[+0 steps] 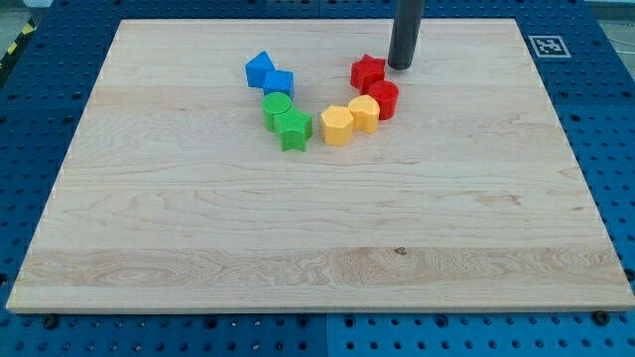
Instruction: Place the red star top of the yellow hexagon
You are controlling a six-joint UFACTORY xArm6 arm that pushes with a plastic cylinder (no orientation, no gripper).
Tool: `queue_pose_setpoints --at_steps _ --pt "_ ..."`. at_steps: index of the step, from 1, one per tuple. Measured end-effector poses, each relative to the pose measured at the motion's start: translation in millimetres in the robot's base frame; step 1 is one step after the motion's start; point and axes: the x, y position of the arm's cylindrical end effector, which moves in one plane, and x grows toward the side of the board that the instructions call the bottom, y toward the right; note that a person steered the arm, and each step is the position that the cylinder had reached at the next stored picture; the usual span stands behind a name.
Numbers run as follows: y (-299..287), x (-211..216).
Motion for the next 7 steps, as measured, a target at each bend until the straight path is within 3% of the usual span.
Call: queue_pose_setpoints --at_steps 1,7 --pt "0.0 22.3" --pt "-40.7 18.7"
